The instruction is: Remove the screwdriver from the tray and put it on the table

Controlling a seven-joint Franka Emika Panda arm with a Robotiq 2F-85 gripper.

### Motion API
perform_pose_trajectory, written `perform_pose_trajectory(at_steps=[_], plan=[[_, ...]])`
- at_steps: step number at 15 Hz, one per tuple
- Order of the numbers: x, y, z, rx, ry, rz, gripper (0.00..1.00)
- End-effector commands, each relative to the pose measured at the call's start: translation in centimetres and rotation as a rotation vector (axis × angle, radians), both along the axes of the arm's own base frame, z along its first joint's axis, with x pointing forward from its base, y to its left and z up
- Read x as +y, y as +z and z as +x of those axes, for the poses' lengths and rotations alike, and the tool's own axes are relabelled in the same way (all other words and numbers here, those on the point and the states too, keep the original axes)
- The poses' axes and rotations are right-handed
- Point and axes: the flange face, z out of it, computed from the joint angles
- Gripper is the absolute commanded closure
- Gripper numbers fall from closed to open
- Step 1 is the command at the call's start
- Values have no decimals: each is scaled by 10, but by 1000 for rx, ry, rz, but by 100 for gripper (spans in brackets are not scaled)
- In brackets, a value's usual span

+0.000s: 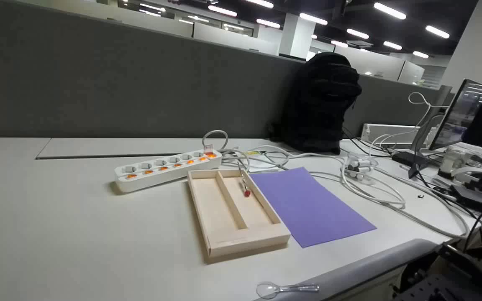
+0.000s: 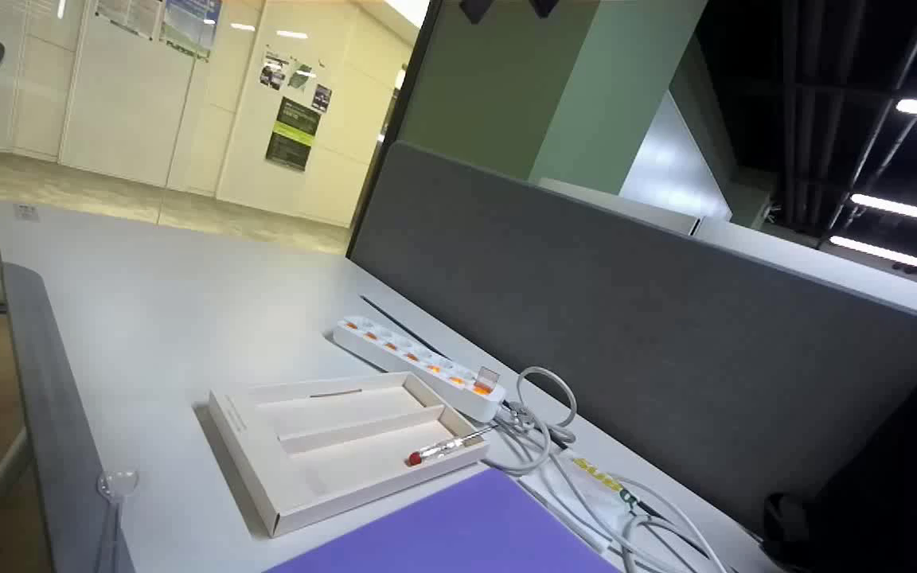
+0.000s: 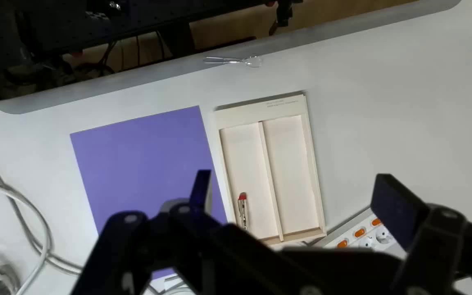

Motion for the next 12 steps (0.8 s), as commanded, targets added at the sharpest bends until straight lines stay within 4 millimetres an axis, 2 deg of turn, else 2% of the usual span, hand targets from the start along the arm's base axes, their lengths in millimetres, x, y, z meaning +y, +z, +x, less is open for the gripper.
perform_pose_trajectory(at_steps=[1, 9, 12], plan=[[0, 0, 0, -1, 0, 0, 0], [0, 0, 0, -2, 0, 0, 0], [-4, -8, 13, -70, -30, -67, 0]])
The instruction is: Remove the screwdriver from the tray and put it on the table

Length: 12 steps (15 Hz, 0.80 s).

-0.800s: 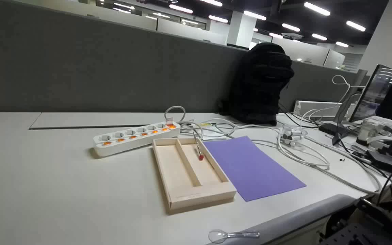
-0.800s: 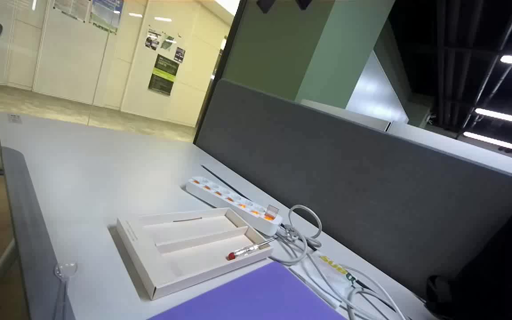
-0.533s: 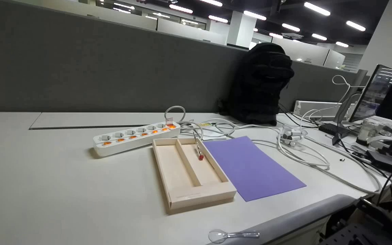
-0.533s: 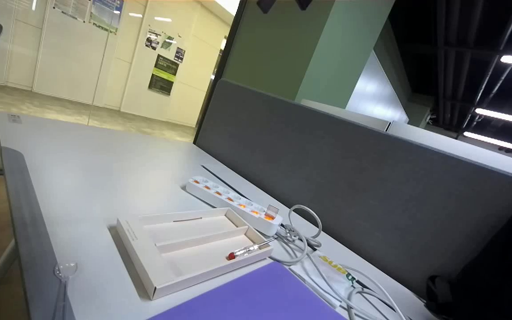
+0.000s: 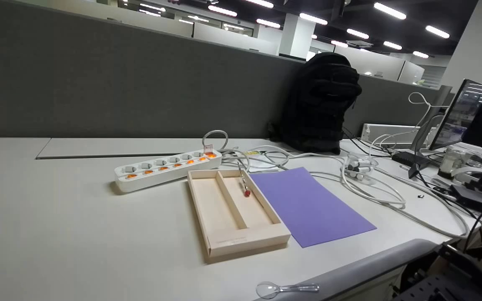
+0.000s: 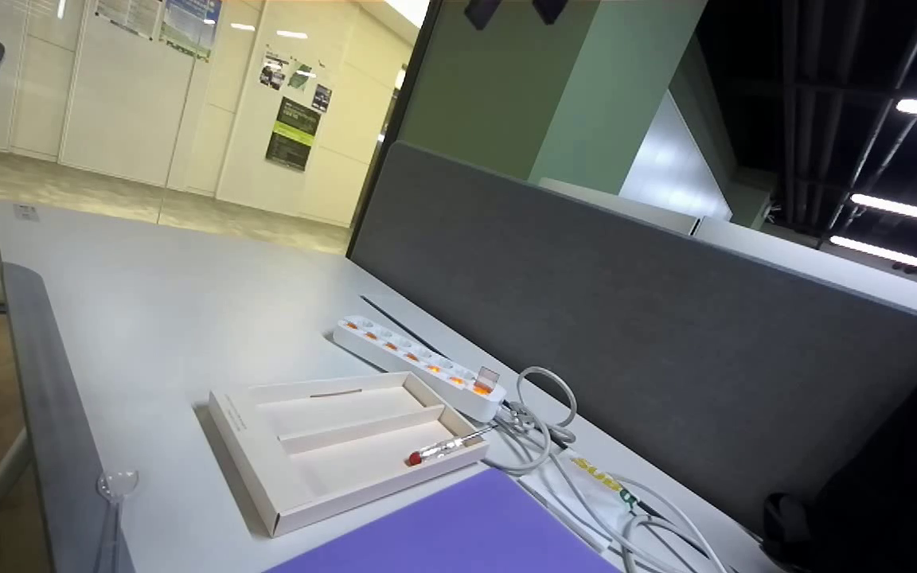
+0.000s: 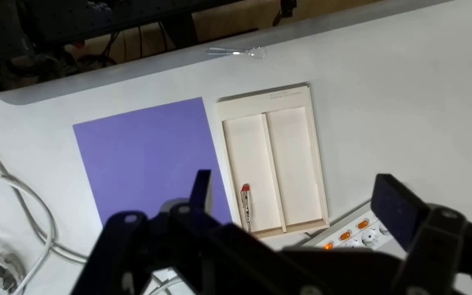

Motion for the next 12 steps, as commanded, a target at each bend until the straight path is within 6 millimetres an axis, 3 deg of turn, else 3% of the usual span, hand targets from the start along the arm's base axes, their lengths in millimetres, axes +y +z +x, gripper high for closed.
perform_pose_trajectory(at_steps=[1, 6, 12], plan=[[-6, -13, 16, -78, -40, -73, 0], [-24, -58, 54, -228, -60, -147, 0], [-26, -135, 94, -247, -73, -155, 0]])
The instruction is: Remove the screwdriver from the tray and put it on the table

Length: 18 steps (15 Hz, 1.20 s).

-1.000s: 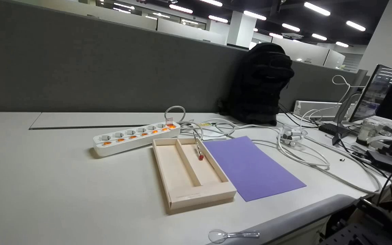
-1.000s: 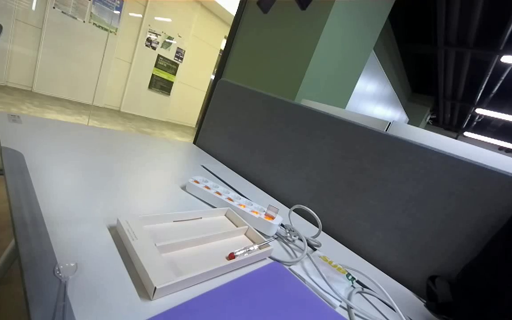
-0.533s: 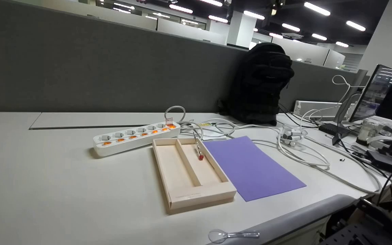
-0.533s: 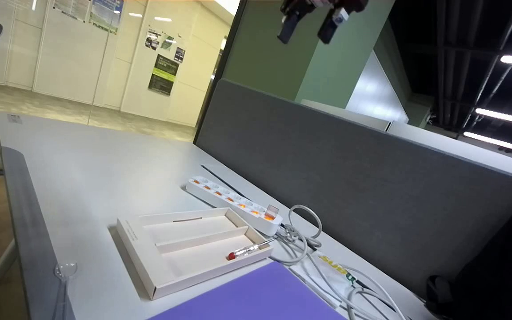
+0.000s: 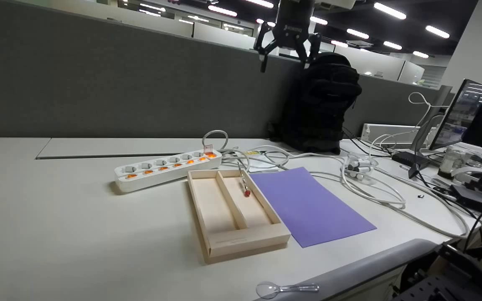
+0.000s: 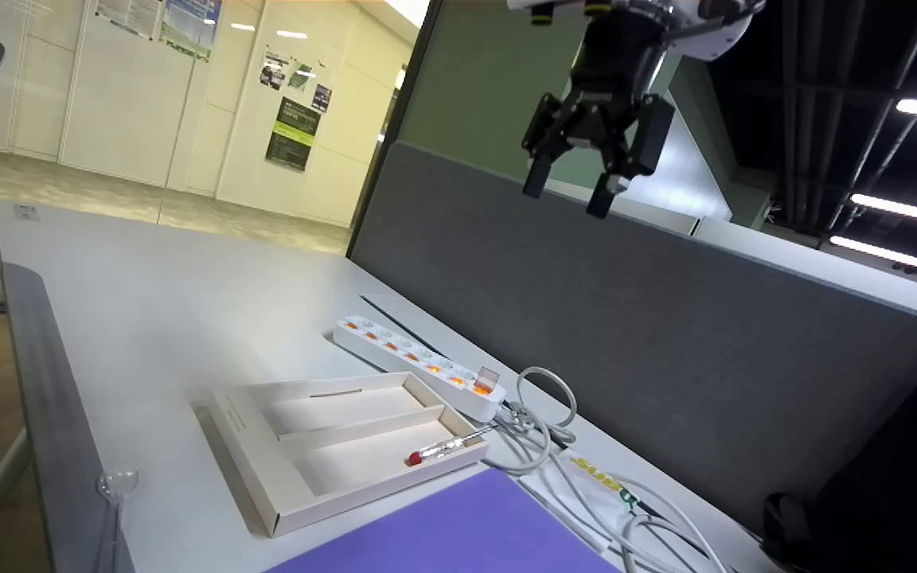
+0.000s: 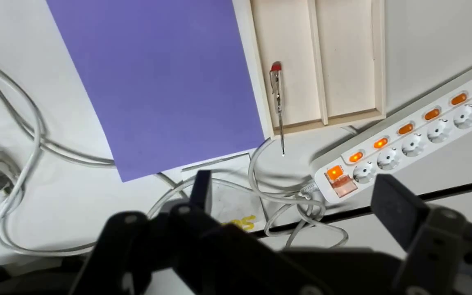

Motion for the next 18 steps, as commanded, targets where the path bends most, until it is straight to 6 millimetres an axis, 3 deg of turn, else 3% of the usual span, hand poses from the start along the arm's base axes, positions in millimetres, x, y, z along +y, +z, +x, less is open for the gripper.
perform_pose_trajectory(at_steps=[1, 4, 5, 8, 12, 18], plan=[[-1, -40, 20, 30, -58, -1, 0], [-6, -83, 30, 107, -118, 59, 0], [-4, -70, 17, 88, -52, 31, 0], [-7, -93, 24, 118, -78, 53, 0], [-8, -92, 28, 103, -84, 42, 0], [-4, -135, 53, 67, 10, 74, 0]])
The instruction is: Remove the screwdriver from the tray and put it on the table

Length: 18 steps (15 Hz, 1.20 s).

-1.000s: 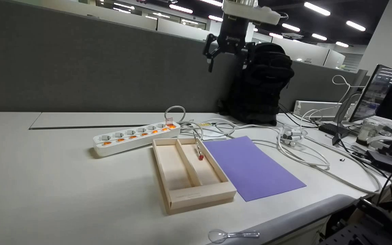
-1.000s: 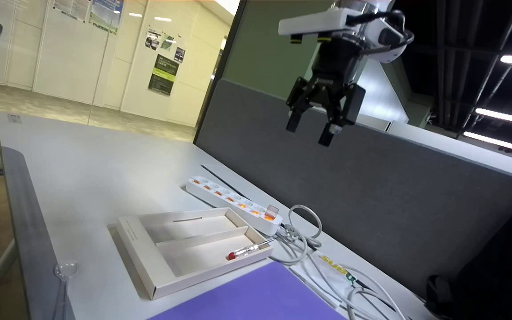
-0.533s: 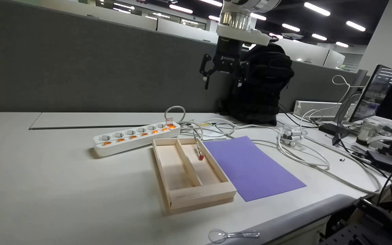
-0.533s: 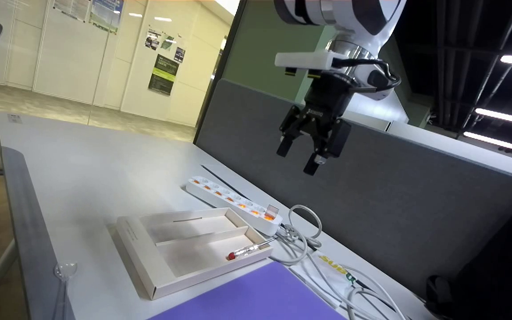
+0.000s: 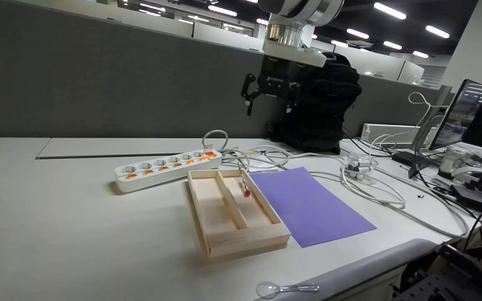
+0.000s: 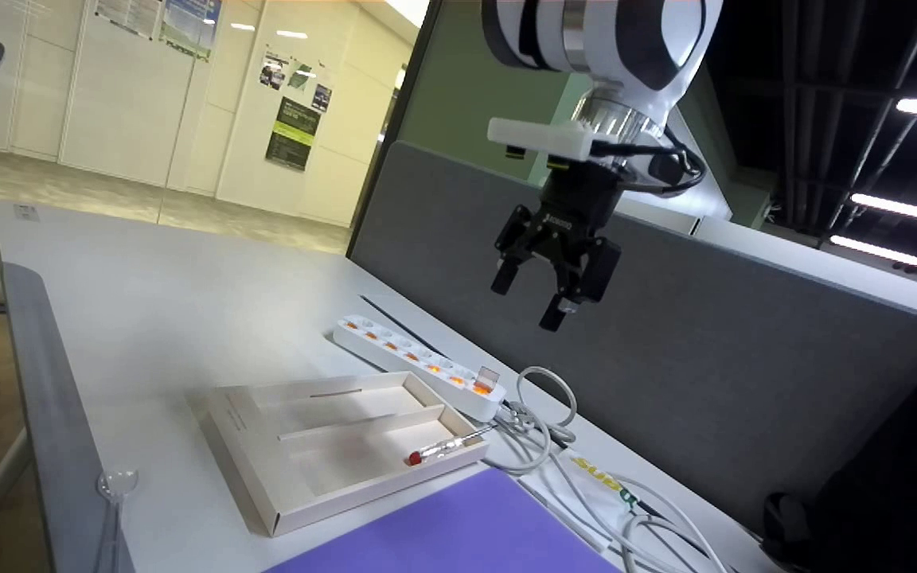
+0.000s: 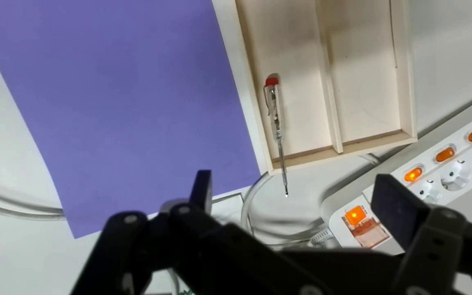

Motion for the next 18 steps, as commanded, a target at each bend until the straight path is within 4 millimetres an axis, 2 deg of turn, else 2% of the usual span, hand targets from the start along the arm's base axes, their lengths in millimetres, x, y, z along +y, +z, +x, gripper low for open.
perform_pose_trajectory(at_steps=[1, 9, 13, 18], plan=[[1, -28, 21, -32, 44, 17, 0], [10, -97, 49, -43, 204, 8, 0], [10, -118, 56, -32, 248, -2, 0], [8, -134, 65, -59, 282, -27, 0]])
